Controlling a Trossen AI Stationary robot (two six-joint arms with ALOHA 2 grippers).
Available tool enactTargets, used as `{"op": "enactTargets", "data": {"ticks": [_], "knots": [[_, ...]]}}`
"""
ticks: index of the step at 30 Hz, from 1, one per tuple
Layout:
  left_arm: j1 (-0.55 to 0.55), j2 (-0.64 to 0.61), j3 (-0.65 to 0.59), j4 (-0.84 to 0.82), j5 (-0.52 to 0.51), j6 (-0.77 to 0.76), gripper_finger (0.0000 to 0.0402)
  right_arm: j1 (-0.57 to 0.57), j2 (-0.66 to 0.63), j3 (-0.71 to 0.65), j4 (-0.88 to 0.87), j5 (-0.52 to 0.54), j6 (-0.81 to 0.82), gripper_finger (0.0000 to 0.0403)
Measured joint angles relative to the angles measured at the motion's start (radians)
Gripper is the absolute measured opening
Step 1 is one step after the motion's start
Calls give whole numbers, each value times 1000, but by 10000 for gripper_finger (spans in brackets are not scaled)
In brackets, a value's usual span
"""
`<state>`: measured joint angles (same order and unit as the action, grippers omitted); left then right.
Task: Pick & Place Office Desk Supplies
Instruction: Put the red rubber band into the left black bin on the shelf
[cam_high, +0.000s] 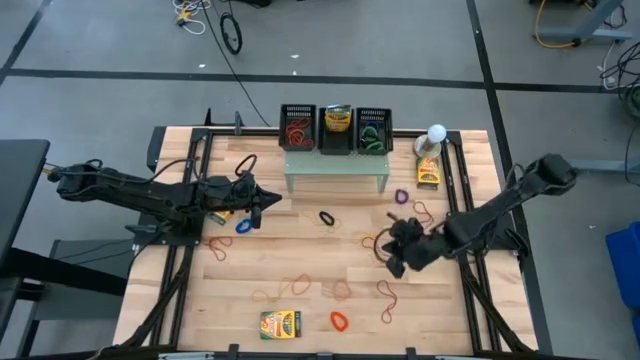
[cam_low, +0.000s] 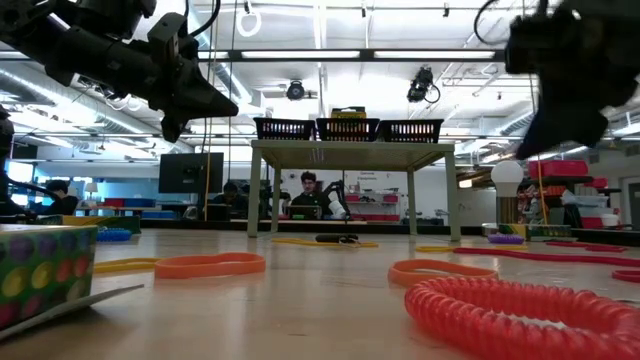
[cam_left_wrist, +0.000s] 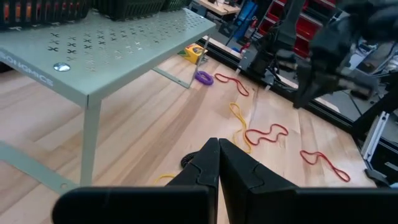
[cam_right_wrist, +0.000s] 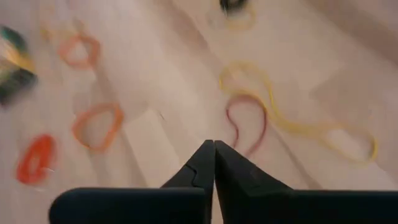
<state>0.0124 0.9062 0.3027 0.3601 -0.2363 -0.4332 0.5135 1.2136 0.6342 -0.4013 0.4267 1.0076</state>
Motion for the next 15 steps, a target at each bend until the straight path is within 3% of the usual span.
{"op": "enactTargets", "data": {"ticks": [9,12,15], "knots": [[0,0,0,-2,0,-2,10,-11,180,0,-15,-78,35,144],[0,0,0,-8,0,-4,10,-46,218,0,-12,-130,29,152],[0,0,0,-8,0,-2,10,-75,246,0,-1,-147,2,136]]}}
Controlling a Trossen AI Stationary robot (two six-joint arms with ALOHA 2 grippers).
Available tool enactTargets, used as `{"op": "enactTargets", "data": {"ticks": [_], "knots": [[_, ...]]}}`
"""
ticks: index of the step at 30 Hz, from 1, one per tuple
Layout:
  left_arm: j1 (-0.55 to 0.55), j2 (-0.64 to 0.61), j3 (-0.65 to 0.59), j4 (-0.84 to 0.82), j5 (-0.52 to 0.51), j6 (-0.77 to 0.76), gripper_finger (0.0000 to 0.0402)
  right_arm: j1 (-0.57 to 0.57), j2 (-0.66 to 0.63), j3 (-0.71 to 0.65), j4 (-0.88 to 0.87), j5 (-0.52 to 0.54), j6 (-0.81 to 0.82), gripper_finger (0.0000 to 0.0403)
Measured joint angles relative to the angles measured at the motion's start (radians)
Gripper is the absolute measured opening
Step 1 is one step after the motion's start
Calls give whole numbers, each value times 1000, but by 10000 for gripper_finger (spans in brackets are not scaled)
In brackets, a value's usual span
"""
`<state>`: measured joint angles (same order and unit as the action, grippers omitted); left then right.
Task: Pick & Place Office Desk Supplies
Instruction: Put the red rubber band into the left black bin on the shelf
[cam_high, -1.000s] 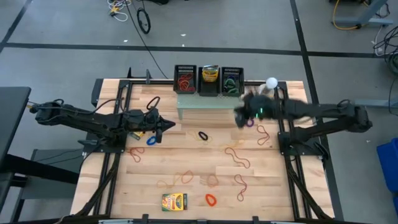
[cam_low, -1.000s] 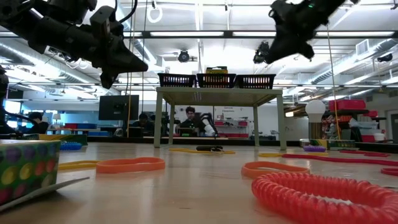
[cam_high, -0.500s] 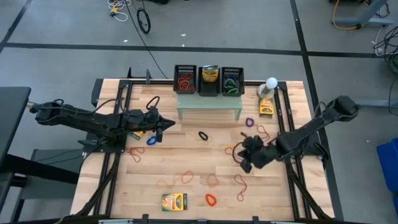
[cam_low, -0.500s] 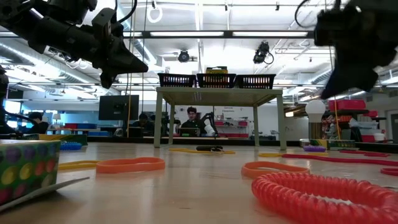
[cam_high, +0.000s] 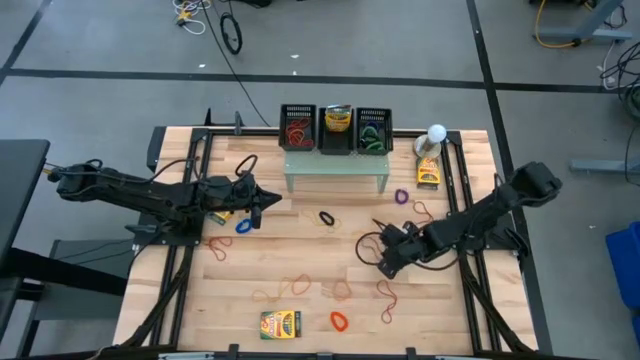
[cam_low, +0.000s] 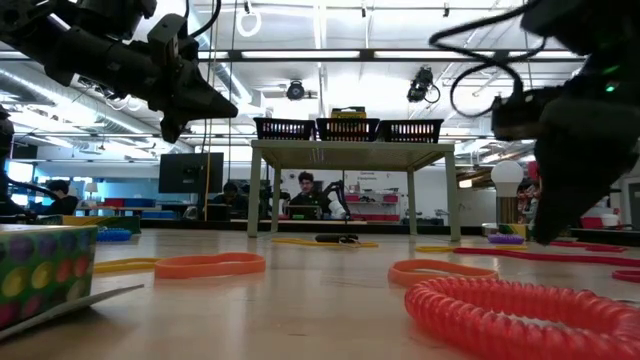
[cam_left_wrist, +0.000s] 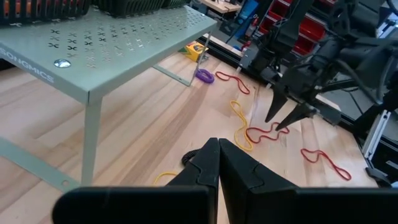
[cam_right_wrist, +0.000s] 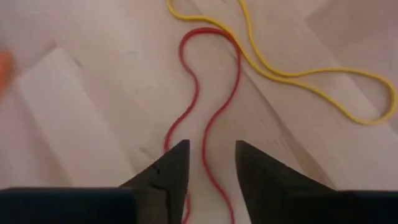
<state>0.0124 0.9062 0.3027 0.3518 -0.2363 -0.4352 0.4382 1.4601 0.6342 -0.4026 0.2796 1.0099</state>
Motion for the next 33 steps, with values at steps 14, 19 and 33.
{"op": "enactTargets", "data": {"ticks": [14,19,33], "knots": [[5,56,0,21,10,-133,10,-66,63,2,47,-65,-59,56],[8,128,0,88,77,-151,10,-65,64,2,57,-78,-58,89],[6,266,0,271,99,-150,10,-94,66,0,57,-73,-65,17]]}}
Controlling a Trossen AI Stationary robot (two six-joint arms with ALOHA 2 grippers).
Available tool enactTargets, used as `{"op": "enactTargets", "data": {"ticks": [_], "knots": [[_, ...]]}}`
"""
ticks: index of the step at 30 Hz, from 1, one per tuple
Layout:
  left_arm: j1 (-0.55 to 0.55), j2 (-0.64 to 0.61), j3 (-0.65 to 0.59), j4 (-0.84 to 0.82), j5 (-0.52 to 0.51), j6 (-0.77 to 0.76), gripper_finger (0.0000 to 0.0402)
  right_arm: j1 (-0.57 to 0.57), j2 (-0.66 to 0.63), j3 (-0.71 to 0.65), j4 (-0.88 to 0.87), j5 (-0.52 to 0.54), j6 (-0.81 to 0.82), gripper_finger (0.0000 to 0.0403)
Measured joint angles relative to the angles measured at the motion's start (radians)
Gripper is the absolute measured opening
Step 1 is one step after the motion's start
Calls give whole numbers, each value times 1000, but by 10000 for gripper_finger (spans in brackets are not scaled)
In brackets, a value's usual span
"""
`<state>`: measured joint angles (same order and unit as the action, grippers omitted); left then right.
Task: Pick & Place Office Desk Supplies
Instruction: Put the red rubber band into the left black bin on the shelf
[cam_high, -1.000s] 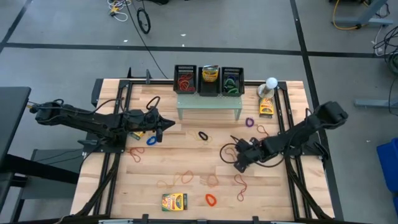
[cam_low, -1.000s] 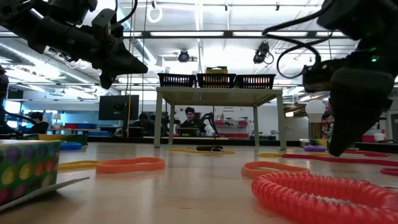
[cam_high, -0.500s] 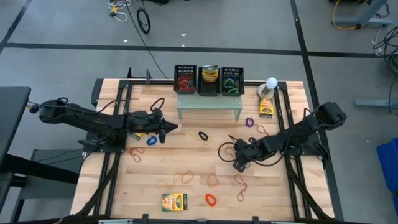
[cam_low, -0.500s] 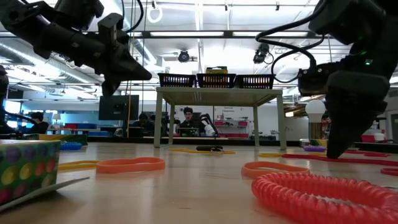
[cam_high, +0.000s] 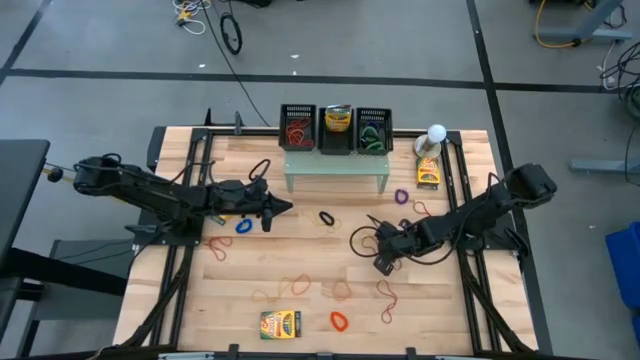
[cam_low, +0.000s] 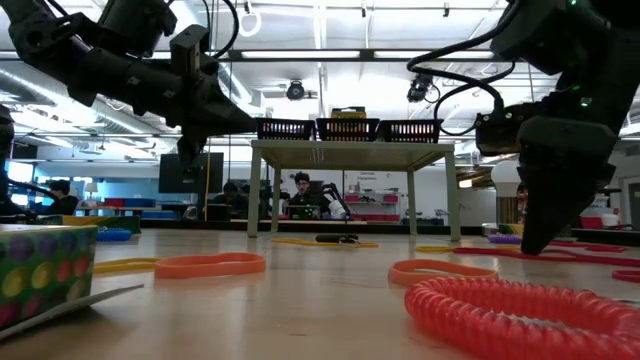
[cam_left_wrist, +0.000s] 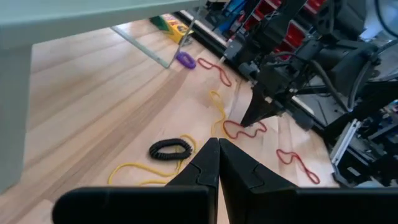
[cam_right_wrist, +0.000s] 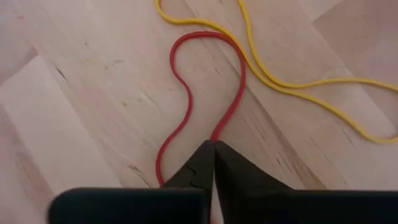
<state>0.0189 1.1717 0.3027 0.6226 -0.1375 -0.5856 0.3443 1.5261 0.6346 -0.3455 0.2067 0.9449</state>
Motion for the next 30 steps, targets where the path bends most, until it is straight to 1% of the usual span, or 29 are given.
{"op": "enactTargets", "data": {"ticks": [2,4,8,12,14,16,18,21,23,26,30], "knots": [[0,0,0,3,-2,12,10,0,-4,2,6,-2,-2,6],[0,0,6,0,-2,24,9,-1,-14,17,-2,-5,-30,5],[0,0,45,2,2,69,11,-2,-60,98,0,29,-120,3],[0,0,106,-4,11,131,34,-12,-60,205,-45,69,-233,2],[0,0,141,-40,11,154,49,-22,-59,256,-67,74,-257,2],[0,0,172,-94,10,172,66,-26,-59,282,-144,74,-226,4],[0,1,194,-140,7,185,79,-25,-58,287,-225,67,-144,14],[0,3,201,-170,-1,188,89,-24,-58,261,-294,-5,-26,45],[0,9,201,-175,0,186,90,-24,-58,219,-283,-48,19,68],[0,21,201,-168,9,186,87,-41,-58,162,-219,-103,71,95],[0,39,201,-166,31,186,82,-63,-58,114,-188,-122,87,103]]}}
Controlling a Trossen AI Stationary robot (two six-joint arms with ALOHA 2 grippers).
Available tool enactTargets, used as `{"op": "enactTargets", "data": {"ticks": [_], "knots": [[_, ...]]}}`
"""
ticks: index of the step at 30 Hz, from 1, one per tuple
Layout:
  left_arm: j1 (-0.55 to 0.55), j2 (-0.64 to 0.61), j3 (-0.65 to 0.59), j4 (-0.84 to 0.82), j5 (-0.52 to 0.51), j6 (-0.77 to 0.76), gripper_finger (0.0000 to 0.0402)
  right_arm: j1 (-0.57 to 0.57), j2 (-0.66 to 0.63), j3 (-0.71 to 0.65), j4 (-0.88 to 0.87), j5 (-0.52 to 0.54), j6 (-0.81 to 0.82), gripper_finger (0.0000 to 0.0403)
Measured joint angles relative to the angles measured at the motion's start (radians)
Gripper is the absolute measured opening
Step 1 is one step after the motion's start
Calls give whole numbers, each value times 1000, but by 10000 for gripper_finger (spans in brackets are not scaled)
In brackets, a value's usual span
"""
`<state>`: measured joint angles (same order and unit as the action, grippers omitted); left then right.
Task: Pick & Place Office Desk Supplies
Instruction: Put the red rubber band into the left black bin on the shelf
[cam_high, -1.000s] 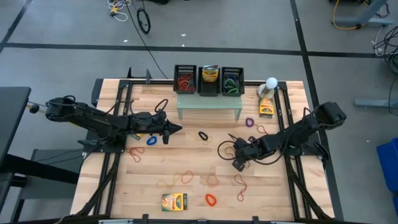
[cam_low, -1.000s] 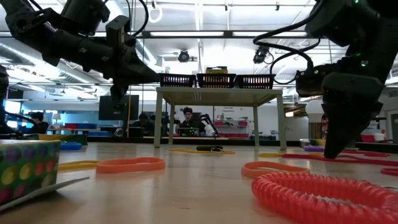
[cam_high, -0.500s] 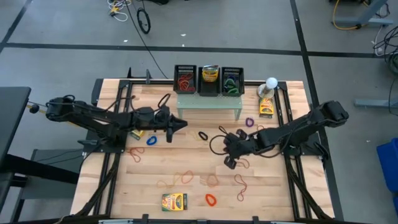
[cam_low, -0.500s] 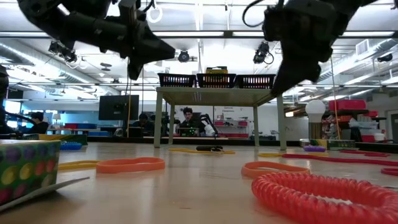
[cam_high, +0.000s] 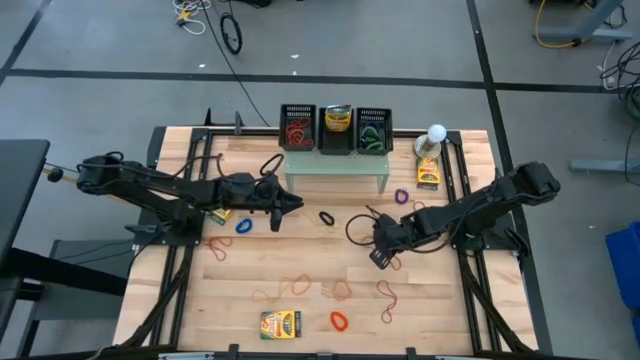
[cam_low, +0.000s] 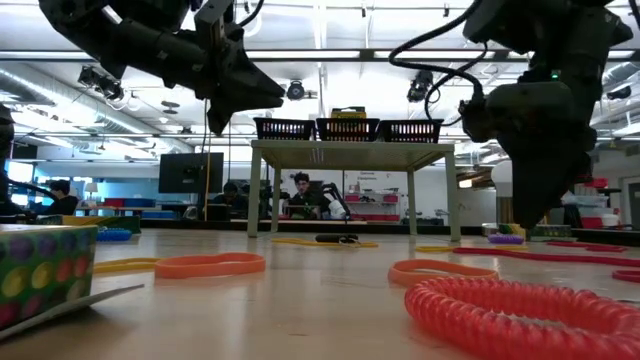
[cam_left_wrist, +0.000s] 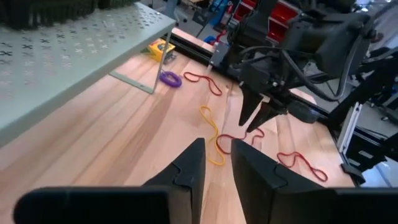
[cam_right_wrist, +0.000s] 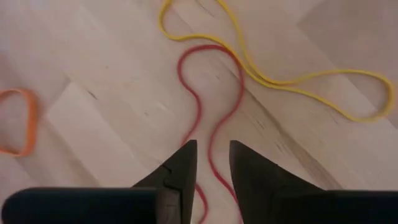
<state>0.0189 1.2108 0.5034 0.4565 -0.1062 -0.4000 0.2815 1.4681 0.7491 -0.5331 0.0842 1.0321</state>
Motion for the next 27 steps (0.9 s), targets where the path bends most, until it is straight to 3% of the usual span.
{"op": "enactTargets", "data": {"ticks": [14,20,24,27], "knots": [[0,7,0,7,-5,4,79,-21,142,6,44,-63,-45,77],[0,7,0,9,-5,-3,79,-21,141,6,36,-57,-57,9],[0,7,0,15,-5,-3,79,-21,141,36,16,-48,-114,9],[0,7,0,17,-16,-3,80,-14,130,84,3,16,-156,4]]}}
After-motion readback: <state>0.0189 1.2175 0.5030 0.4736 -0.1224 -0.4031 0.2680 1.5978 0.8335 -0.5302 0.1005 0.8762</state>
